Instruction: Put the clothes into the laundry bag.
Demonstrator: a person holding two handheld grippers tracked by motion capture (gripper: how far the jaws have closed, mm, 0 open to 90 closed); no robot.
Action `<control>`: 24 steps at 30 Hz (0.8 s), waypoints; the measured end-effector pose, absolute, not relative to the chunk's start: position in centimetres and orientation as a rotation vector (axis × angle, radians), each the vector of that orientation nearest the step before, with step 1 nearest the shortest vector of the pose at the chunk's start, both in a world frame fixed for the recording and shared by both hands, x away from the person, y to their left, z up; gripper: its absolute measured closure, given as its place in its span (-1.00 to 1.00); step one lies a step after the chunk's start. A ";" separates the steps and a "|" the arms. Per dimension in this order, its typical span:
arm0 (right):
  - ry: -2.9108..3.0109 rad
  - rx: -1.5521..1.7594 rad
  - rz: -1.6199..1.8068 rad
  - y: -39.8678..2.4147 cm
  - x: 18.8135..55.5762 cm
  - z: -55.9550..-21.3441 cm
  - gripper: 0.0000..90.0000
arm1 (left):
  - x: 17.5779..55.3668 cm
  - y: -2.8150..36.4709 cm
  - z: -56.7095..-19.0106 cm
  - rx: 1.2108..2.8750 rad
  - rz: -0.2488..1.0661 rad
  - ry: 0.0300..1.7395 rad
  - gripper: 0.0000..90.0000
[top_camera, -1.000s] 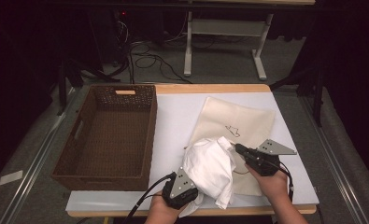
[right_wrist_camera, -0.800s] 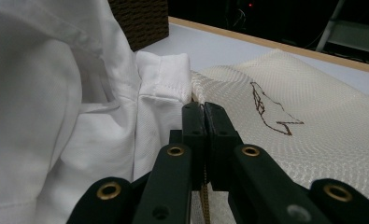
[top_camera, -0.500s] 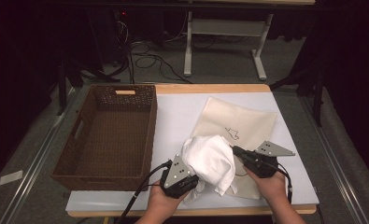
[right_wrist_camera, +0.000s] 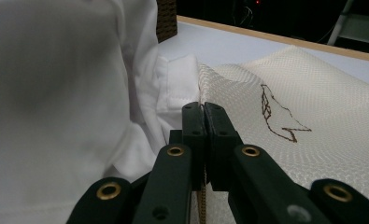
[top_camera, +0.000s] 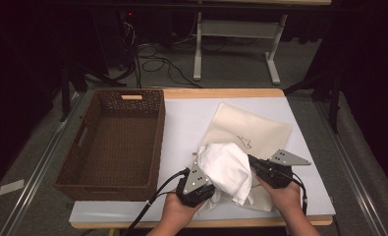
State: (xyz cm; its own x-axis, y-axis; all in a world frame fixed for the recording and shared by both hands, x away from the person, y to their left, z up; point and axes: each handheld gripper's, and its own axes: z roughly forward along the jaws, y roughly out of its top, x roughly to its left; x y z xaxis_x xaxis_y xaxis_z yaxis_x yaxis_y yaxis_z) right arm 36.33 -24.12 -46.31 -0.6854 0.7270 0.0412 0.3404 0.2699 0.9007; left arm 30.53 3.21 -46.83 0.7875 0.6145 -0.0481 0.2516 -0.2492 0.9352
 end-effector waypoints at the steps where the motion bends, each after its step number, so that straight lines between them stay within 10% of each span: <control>1: 2.164 0.975 1.391 -24.2 36.3 -46.3 0.98 | 30.6 3.1 -47.0 1.839 0.394 0.665 0.66; 24: 2.129 0.951 1.422 -25.0 35.7 -45.8 0.98 | 29.7 3.5 -49.0 1.787 0.381 0.817 0.46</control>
State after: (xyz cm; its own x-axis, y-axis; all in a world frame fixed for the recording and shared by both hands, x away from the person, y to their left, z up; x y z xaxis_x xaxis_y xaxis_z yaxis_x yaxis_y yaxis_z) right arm 35.72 -24.95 -45.76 -0.6845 0.7281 0.0365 0.3124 0.2477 0.9171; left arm 29.71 3.48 -49.01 0.7127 0.6893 -0.1299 0.3436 -0.1817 0.9214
